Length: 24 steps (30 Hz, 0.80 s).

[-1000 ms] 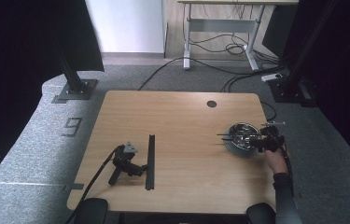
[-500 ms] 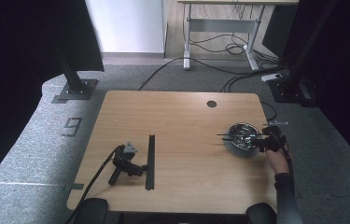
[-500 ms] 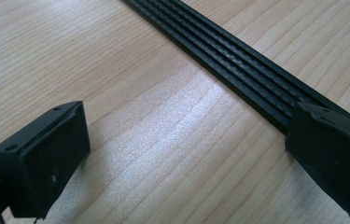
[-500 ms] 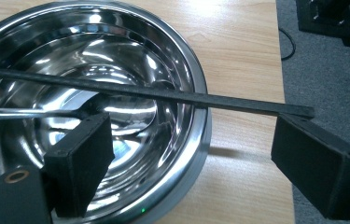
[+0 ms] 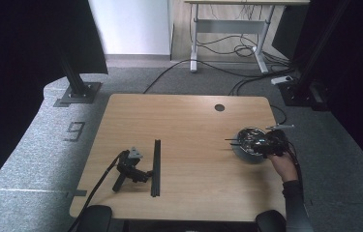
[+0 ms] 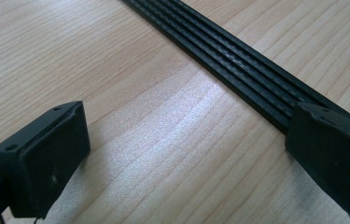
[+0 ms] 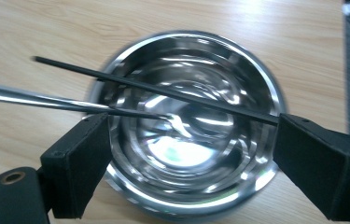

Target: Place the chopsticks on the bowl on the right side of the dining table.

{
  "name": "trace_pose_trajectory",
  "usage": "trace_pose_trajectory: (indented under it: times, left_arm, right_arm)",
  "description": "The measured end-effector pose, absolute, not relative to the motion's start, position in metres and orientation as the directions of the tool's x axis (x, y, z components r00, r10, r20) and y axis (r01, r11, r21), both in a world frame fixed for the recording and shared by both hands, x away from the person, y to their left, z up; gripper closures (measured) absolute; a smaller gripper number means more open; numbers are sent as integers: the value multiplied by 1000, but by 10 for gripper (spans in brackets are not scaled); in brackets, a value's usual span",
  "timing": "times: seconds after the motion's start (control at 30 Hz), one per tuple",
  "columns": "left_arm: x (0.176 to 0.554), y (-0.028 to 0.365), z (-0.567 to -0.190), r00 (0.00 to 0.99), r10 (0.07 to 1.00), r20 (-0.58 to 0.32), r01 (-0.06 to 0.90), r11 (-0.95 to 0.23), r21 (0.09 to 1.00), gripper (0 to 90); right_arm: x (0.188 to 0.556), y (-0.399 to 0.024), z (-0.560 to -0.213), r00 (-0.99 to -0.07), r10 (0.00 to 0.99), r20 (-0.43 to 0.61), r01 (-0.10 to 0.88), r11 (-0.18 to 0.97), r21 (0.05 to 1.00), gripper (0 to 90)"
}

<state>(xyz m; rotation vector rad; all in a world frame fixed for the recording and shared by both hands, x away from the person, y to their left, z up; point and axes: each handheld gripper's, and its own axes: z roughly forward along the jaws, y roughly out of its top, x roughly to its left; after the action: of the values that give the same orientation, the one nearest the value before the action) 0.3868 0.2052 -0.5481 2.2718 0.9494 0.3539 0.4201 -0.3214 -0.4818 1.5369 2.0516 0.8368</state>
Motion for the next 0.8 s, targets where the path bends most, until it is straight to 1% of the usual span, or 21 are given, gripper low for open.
trace_pose_trajectory:
  times: [0.47,0.8]
  left_arm:
    - [387,205,-548,702,712,0,539,-532,653,0]
    - [387,205,-548,702,712,0,539,-531,654,0]
  right_arm:
    - [412,-290,-470,-388,922,-10,669,289,685,110]
    - [403,-257,-459,-471,882,-12,622,341,705,110]
